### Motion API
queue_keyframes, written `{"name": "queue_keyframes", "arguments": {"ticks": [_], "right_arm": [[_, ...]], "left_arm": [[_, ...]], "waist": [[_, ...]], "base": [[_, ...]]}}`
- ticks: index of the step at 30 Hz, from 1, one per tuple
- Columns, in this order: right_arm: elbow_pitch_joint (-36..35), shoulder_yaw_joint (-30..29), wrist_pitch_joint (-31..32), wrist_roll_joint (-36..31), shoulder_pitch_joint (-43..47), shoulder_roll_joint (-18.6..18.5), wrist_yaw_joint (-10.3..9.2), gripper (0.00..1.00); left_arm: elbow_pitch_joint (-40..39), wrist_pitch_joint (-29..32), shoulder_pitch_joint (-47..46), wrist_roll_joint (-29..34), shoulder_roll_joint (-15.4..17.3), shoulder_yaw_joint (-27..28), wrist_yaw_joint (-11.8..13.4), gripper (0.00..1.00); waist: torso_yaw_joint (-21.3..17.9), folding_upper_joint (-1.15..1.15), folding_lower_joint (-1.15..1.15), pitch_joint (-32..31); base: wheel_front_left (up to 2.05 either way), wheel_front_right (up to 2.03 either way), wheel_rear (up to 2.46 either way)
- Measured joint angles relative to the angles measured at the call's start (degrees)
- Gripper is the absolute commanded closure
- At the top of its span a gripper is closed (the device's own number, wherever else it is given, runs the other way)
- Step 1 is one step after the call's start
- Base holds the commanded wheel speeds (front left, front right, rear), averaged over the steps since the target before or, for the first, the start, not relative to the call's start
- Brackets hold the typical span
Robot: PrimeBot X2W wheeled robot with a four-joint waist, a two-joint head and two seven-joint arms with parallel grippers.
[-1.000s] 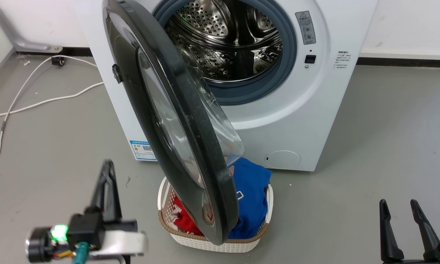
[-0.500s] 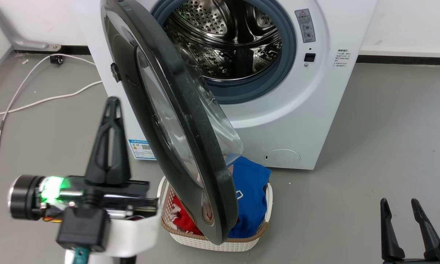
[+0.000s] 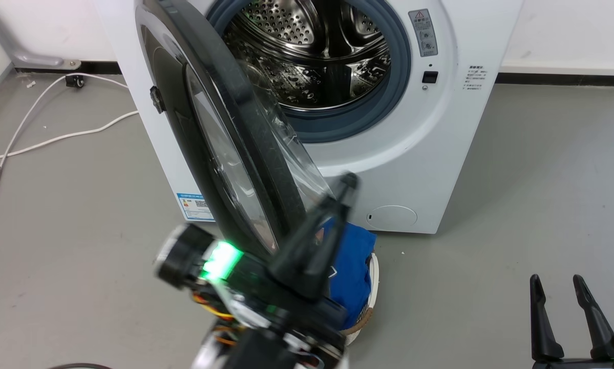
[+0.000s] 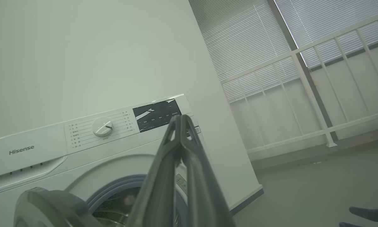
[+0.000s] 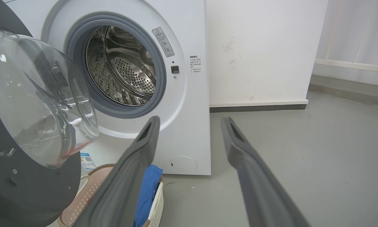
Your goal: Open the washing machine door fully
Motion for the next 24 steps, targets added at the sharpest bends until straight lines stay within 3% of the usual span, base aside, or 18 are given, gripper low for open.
{"name": "queue_keyframes", "arguments": {"ticks": [11, 24], "right_arm": [[0.02, 0.10, -0.01, -0.33, -1.76, 0.00, -0.01, 0.00], [0.48, -0.05, -0.01, -1.22, -3.31, 0.00, -0.01, 0.00]], "left_arm": [[8.15, 0.00, 1.40, -2.03, -0.75, -9.02, -2.42, 1.00], [18.83, 0.00, 5.63, -5.44, 0.36, -9.47, -0.80, 1.00]], "waist": [[-0.39, 0.00, 0.00, 2.52], [-0.44, 0.00, 0.00, 6.20]], "base": [[0.00, 0.00, 0.00], [0.00, 0.00, 0.00]]}}
